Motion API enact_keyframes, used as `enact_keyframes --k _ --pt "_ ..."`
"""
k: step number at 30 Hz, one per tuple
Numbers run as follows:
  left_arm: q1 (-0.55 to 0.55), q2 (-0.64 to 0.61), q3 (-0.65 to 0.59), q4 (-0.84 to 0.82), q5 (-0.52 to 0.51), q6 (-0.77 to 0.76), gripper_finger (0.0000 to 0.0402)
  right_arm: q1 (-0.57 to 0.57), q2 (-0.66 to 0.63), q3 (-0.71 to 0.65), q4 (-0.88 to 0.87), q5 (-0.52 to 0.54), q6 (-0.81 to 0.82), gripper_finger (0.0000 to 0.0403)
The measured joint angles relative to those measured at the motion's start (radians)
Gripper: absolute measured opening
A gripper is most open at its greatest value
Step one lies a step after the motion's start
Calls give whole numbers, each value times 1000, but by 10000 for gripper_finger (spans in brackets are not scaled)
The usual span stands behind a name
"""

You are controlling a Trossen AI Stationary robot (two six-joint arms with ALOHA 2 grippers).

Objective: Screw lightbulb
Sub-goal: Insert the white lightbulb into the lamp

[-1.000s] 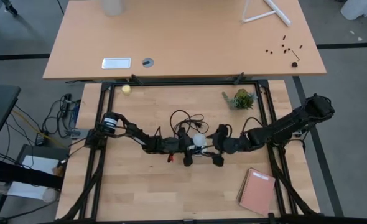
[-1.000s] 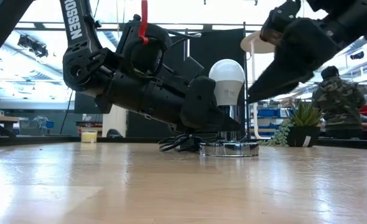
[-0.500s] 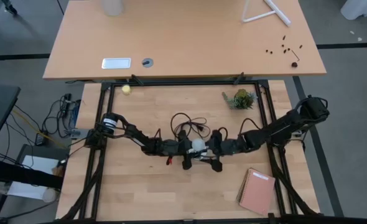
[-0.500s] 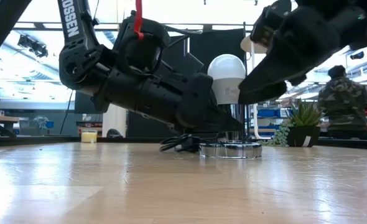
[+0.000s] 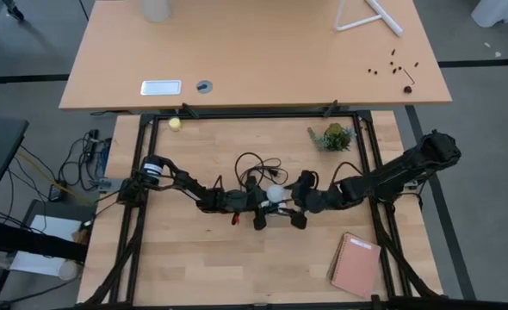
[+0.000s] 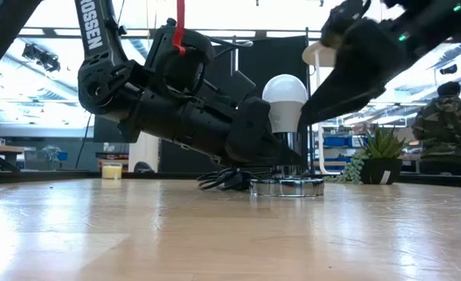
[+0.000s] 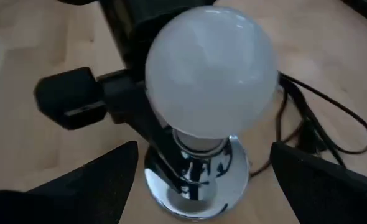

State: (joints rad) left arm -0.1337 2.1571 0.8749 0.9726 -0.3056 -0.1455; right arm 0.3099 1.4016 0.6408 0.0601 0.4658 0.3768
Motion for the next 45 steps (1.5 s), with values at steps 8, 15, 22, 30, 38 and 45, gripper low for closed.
enact_keyframes --k 8,15,22,30,38,45 --pt "-2 0 0 -6 13 9 190 -55 3 -1 122 -125 -65 373" --pt "-7 0 2 -1 15 10 190 3 3 -1 117 -162 -12 373" --pt "-11 0 2 -2 -10 -1 190 105 -6 0 54 -218 79 373" --pt "-11 0 1 7 0 11 190 35 -11 -1 -6 16 12 373" --pt "-10 0 0 7 9 13 190 -38 37 -1 88 -184 -33 373" --pt "-16 0 0 2 2 14 190 20 71 -3 165 -208 6 373"
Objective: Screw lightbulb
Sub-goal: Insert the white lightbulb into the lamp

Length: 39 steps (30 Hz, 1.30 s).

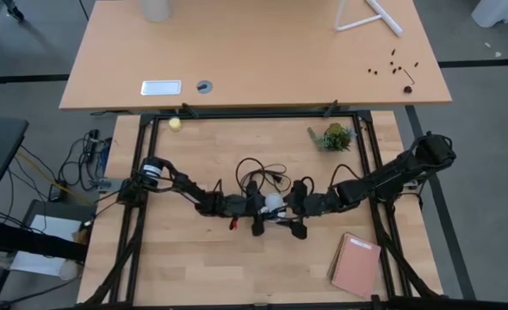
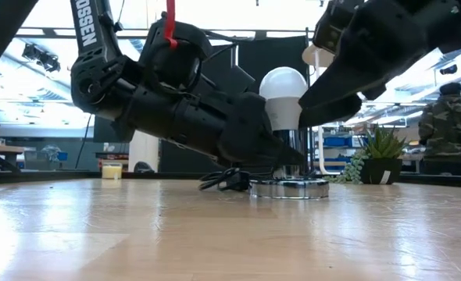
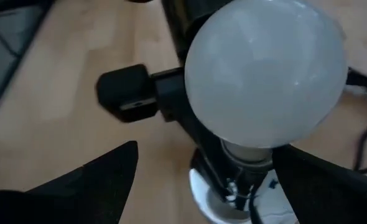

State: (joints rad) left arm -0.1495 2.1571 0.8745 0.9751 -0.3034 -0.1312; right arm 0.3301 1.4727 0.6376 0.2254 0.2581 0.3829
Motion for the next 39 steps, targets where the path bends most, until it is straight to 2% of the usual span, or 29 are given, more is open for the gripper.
enact_keyframes --k 4,7,16,19,23,25,39 --pt "-2 0 2 3 -11 -7 190 35 -8 3 -12 -95 59 373" --pt "3 1 2 6 -30 -8 190 41 -14 4 -68 -93 82 373" --pt "2 1 2 6 -24 -3 190 -12 -22 2 -135 173 19 373" --pt "2 1 0 15 -13 12 190 -43 -11 3 -89 152 -27 373" --pt "1 1 1 13 6 24 190 -62 30 3 5 48 -70 373" --pt "-1 1 1 10 8 19 190 -59 44 3 25 28 -65 373" --pt "-2 1 2 8 -5 14 190 61 -8 2 -68 64 51 373"
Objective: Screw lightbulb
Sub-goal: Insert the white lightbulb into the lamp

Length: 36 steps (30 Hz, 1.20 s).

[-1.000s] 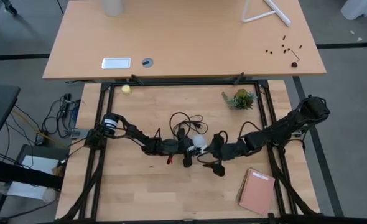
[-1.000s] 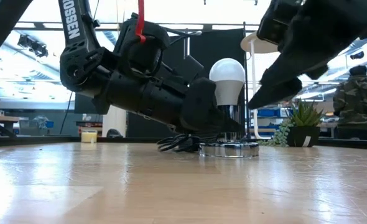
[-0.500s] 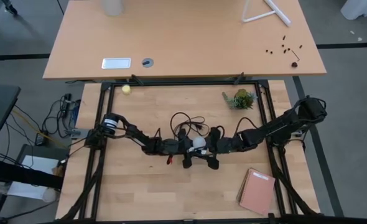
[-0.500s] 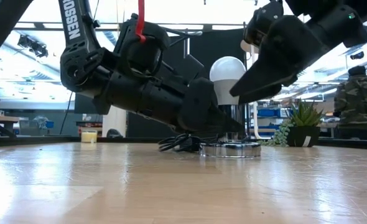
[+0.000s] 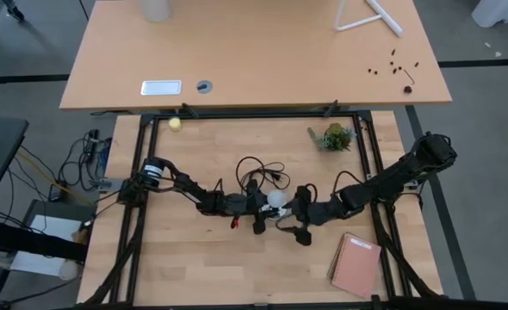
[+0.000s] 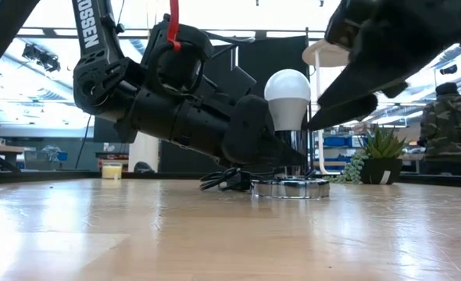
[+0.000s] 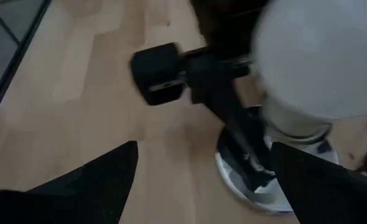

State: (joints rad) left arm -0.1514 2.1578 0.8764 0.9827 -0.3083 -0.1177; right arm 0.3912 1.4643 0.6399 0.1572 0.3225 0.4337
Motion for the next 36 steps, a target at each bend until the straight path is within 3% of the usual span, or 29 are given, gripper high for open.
enact_keyframes --k 7,12,18,27,36 --pt "1 0 -1 0 20 18 190 -19 -16 9 -149 79 13 373" --pt "3 -1 0 -2 66 59 190 -57 -29 164 -493 70 -1 373" --pt "3 -1 0 -5 68 63 190 -133 12 396 -765 -75 -101 373" --pt "2 0 -1 6 69 62 190 -196 208 649 -978 -214 -210 373" --pt "-1 0 -2 13 78 42 190 -211 416 908 -1134 -212 -319 373"
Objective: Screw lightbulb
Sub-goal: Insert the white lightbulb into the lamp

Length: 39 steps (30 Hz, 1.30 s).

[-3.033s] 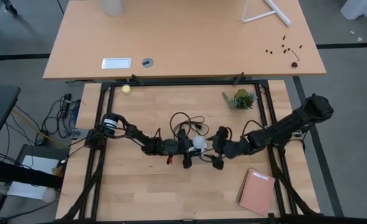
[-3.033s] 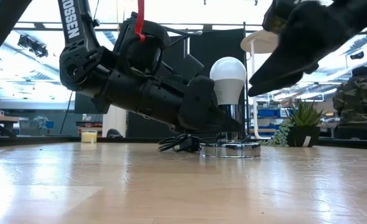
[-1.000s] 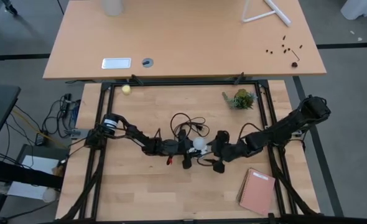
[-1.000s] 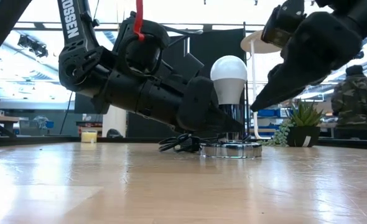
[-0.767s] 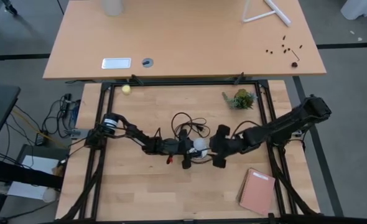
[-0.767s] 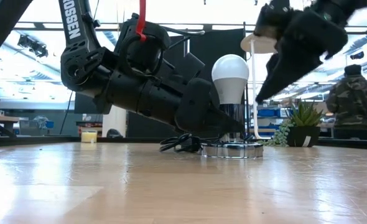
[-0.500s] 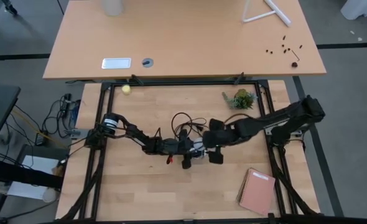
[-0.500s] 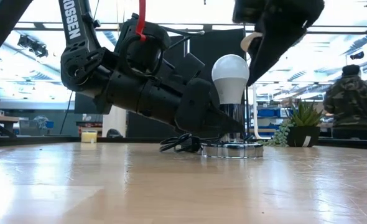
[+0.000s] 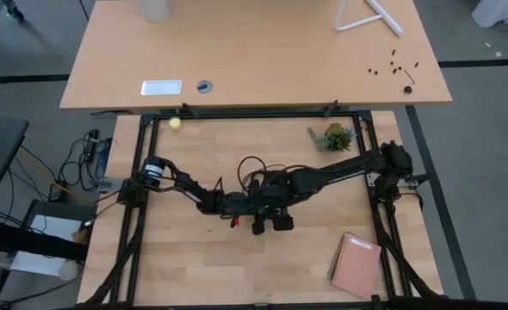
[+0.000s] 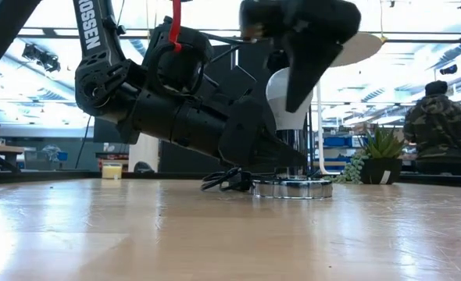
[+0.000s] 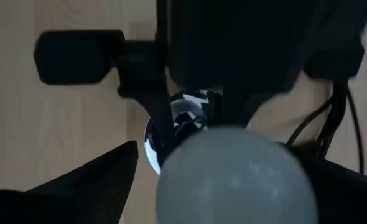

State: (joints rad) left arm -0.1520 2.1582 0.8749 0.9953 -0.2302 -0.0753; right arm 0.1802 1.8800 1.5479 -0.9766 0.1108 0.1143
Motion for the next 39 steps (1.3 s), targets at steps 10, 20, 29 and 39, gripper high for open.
enact_keyframes --k 10,20,29,39 --pt "0 0 0 -1 -1 -3 190 -32 107 124 -123 -80 -118 358" --pt "0 0 0 0 -1 -4 190 -65 126 126 -144 -89 -122 277" --pt "0 0 1 -1 -5 -9 190 -65 127 125 -146 -86 -34 256" --pt "0 1 2 6 -43 -39 190 -65 128 124 -154 -66 294 257"
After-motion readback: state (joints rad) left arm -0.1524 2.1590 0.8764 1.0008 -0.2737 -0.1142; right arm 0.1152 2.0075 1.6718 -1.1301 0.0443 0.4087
